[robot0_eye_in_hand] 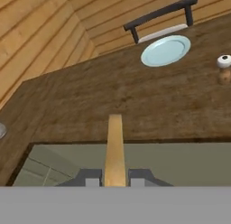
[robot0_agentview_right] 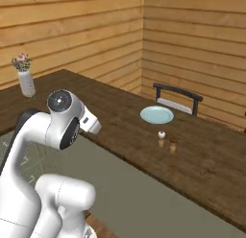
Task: Start the toaster. Once the lever pops up, take the bread to the plate on the dining counter.
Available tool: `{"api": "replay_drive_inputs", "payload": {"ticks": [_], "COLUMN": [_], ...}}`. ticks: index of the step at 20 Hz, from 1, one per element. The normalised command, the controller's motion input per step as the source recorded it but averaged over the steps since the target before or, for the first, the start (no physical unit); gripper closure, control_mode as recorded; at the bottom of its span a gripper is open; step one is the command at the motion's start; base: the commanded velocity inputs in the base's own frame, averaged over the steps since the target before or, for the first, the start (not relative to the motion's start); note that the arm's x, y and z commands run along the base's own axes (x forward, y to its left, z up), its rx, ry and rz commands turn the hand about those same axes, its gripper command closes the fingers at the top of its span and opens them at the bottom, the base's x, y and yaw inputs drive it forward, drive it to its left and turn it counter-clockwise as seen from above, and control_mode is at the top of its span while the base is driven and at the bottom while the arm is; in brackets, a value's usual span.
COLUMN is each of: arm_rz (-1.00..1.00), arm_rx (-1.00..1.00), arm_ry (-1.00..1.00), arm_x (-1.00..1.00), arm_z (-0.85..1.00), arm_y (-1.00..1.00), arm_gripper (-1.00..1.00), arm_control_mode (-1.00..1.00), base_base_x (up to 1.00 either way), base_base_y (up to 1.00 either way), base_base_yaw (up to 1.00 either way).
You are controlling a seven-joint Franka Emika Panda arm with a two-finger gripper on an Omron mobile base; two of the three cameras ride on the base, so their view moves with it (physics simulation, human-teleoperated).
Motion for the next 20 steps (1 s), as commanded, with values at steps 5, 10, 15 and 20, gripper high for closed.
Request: {"api": "replay_drive_inputs", "payload": {"ticks": [5,10,15,20], "arm_rz": [0.0,0.0,0.0,0.0], "arm_rx": [0.0,0.0,0.0,0.0], "arm_ry": [0.0,0.0,0.0,0.0], "arm_x": [0.0,0.0,0.0,0.0], "arm_z": [0.0,0.0,0.0,0.0], "arm_y": [0.0,0.0,0.0,0.0], "arm_gripper": [1.0,1.0,1.0,1.0], "arm_control_mode": [1.0,1.0,1.0,1.0], "base_base_x": [0.29,0.4,0.44,0.51], "base_base_y": [0.1,0.4,0.57,0.29], "base_base_yaw": [-0.46,-0.33,-0.13,-0.1]}}
